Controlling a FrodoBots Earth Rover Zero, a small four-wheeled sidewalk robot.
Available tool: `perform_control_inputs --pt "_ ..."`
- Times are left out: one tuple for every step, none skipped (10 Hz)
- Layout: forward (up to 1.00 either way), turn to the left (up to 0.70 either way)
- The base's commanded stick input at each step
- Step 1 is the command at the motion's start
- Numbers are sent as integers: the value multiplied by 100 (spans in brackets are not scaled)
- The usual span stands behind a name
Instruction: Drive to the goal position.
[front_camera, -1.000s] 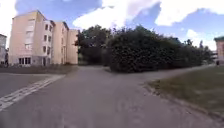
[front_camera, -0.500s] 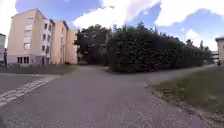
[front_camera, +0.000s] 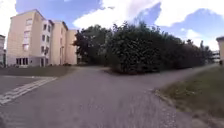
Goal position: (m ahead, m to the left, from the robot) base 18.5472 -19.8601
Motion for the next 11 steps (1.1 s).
perform_control_inputs --pt "85 1" --pt "85 -9" --pt "85 -26" --pt "85 -33" --pt "85 -33" --pt "85 -33" --pt "85 -33" --pt "85 -33" --pt "85 -33" --pt "85 -33" --pt "85 -33"
